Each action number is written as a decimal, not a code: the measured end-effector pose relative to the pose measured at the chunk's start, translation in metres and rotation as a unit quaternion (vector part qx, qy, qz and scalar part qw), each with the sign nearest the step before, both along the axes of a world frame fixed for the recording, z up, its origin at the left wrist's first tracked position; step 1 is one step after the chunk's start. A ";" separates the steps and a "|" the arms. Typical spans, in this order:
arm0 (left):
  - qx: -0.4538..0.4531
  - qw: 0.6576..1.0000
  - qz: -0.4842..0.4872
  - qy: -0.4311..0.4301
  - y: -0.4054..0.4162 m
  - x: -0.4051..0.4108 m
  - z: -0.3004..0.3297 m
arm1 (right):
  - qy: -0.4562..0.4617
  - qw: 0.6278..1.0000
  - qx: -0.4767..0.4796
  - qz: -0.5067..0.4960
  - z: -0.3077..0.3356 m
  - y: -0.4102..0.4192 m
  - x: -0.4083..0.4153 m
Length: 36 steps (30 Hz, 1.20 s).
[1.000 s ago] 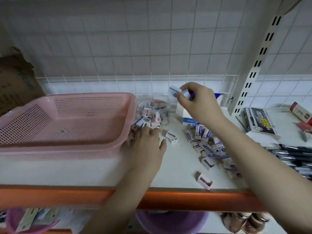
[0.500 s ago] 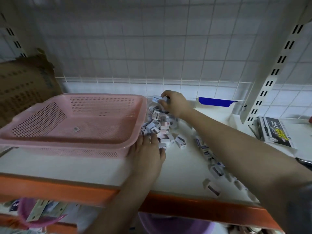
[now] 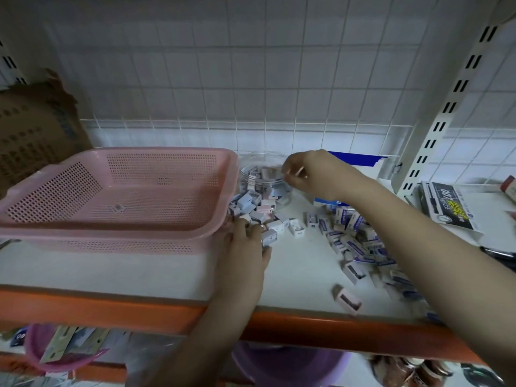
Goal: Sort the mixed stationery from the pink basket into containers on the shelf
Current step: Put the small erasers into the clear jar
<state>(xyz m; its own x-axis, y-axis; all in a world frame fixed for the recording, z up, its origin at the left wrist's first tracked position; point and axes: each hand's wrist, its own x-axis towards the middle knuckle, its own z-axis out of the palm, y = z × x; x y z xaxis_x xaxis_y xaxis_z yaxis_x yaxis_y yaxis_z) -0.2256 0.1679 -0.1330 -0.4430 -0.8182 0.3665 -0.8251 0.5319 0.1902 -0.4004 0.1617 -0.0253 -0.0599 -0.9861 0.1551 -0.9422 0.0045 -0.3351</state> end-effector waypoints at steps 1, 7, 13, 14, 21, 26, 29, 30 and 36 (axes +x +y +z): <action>-0.002 1.000 -0.008 0.009 -0.002 0.000 -0.004 | 0.011 1.000 0.027 -0.002 0.000 0.011 0.002; 0.011 0.998 -0.028 0.061 -0.007 0.006 -0.004 | 0.114 0.966 0.217 -0.078 -0.018 0.054 0.014; 0.026 0.991 -0.052 0.118 -0.004 0.006 0.000 | 0.136 0.962 0.181 -0.156 -0.061 0.039 0.030; 0.032 0.990 -0.054 0.124 -0.003 0.006 0.002 | 0.142 0.962 0.170 -0.161 -0.067 0.035 0.032; -0.008 0.984 -0.082 0.161 0.007 0.006 0.030 | 0.137 0.972 0.135 -0.135 -0.080 0.023 0.033; 0.032 0.974 -0.068 0.216 0.010 0.007 0.048 | 0.050 0.987 0.121 -0.096 -0.078 0.037 0.023; 0.063 0.966 -0.095 0.231 0.003 0.006 0.059 | -0.019 0.992 0.089 -0.082 -0.076 0.054 0.017; 0.075 0.963 -0.112 0.232 -0.001 0.005 0.065 | -0.038 0.994 0.068 -0.077 -0.074 0.060 0.016; 0.149 0.932 -0.169 0.283 -0.045 -0.011 0.109 | -0.119 0.991 -0.021 -0.059 -0.070 0.091 0.020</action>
<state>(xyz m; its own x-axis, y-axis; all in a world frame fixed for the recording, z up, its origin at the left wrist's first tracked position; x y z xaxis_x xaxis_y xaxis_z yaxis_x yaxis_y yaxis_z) -0.2364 0.1228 -0.0236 -0.4994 -0.7693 0.3985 -0.3422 0.5977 0.7250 -0.3800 0.2529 -0.0951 -0.2137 -0.9630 0.1643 -0.8303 0.0905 -0.5499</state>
